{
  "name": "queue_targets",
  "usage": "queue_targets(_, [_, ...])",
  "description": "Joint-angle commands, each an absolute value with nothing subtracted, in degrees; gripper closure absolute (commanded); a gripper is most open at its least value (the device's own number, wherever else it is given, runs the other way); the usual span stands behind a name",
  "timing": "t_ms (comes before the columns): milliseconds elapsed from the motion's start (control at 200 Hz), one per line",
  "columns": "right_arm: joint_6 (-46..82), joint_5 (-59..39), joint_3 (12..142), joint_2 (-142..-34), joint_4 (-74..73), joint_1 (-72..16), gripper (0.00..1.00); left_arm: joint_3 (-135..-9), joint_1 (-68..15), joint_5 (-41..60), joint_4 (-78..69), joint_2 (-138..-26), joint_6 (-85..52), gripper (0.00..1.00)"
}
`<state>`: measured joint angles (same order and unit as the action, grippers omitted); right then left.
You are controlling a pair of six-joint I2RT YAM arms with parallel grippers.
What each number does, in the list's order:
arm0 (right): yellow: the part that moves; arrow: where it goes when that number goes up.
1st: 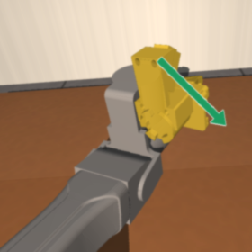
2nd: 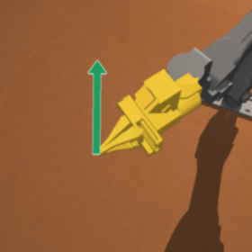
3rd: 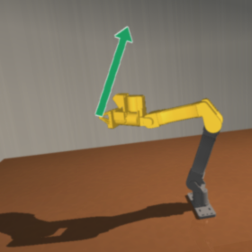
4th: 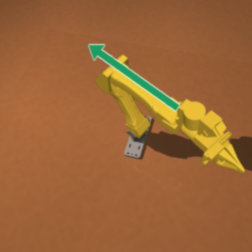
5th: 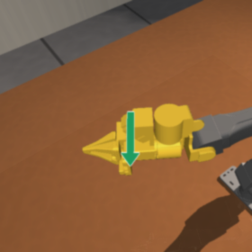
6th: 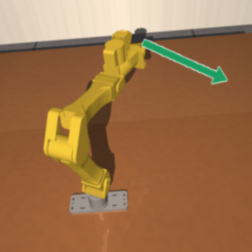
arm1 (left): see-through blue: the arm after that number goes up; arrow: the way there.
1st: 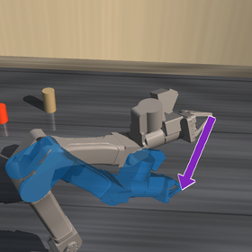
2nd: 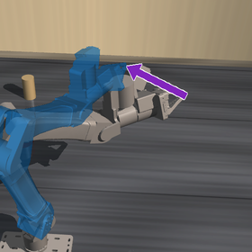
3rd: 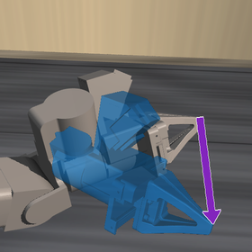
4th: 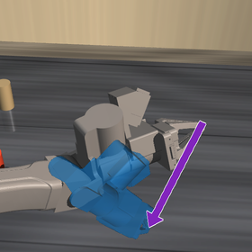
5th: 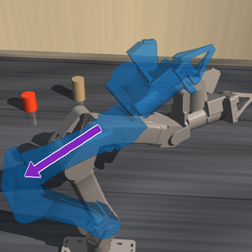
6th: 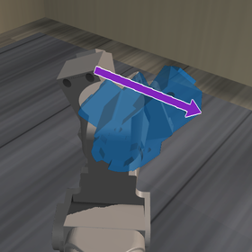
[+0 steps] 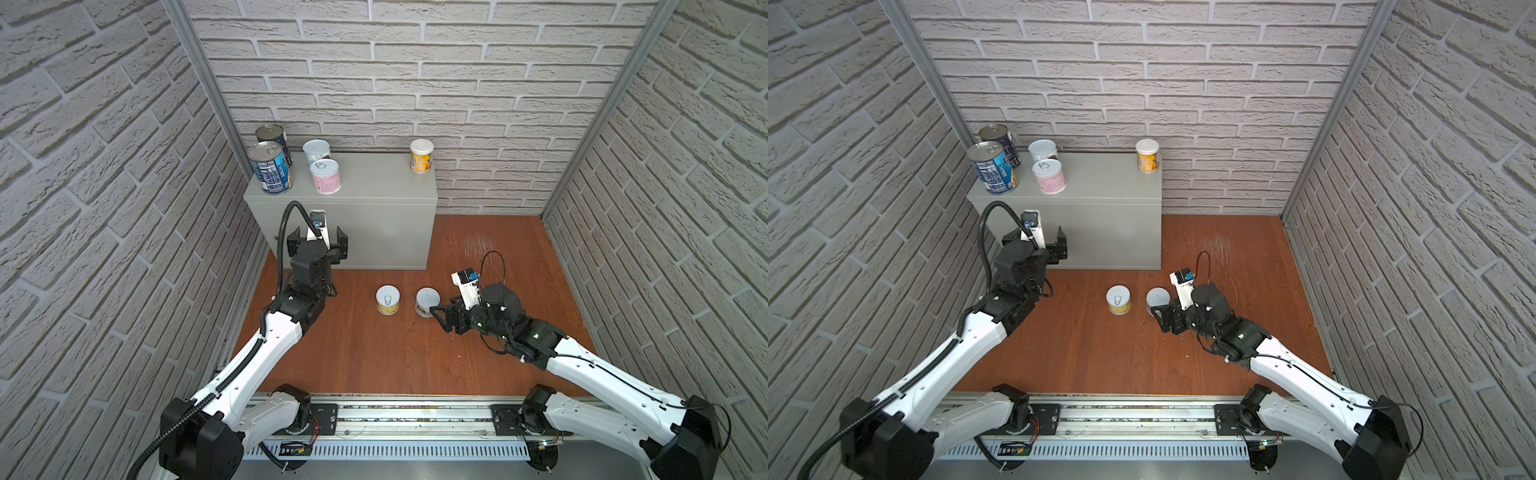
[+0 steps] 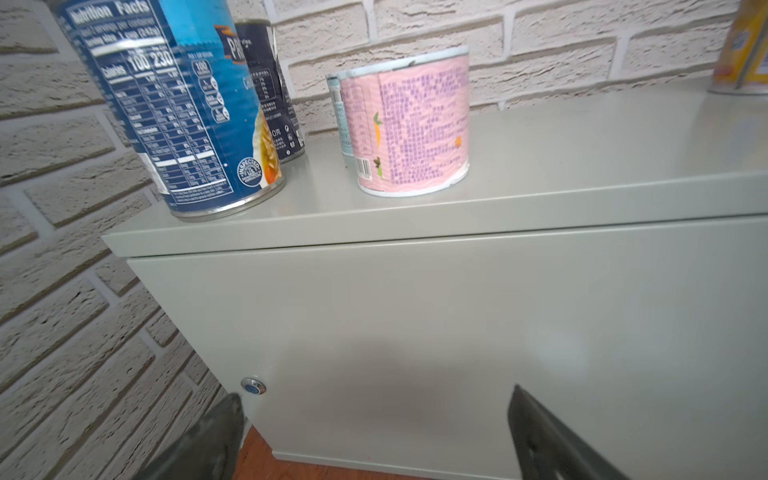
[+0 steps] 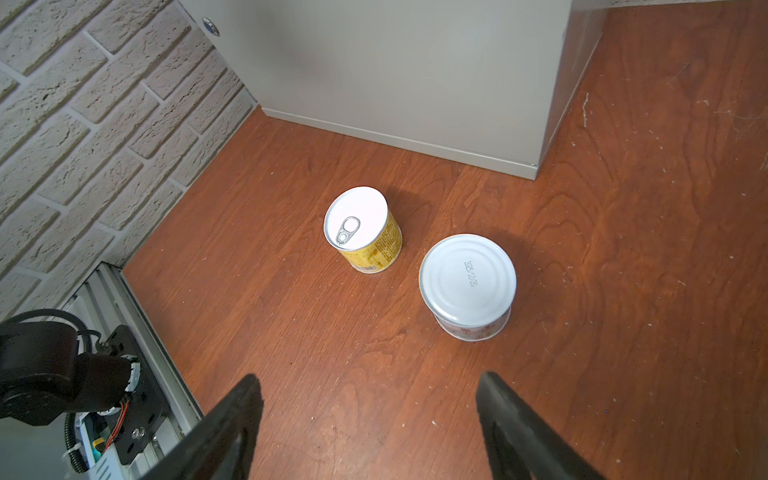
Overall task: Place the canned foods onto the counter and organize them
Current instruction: 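Open the left gripper and pull it back from the pink-labelled can, then close the right gripper on the yellow-labelled floor can while the left gripper withdraws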
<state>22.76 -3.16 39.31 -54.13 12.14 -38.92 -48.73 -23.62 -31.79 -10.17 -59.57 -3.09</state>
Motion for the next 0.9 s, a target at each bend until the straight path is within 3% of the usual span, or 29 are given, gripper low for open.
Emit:
queue_targets(0, [23.72, -1.16, 41.83, -53.01, 11.43, -39.90, 0.18, -44.72, -24.00, -34.80, -13.52, -56.07, -4.10, 0.02])
queue_targets(170, [24.05, -0.28, 45.16, -58.64, 11.99, -42.21, 0.18, -39.39, -23.92, -38.85, -13.09, -53.15, -7.69, 0.02])
queue_targets(505, [23.84, 2.65, 52.36, -76.20, 8.63, -47.28, 0.15, -29.36, -25.05, -33.69, -2.45, -42.48, -19.03, 0.02])
queue_targets(690, [22.39, 2.90, 60.82, -86.66, 12.41, -47.39, 0.14, -21.12, -25.62, -33.12, 2.21, -29.09, -21.23, 0.02])
queue_targets(895, [20.94, 4.45, 72.57, -94.91, 23.73, -47.37, 0.14, -17.29, -26.69, -29.67, 3.25, -24.05, -20.92, 0.02])
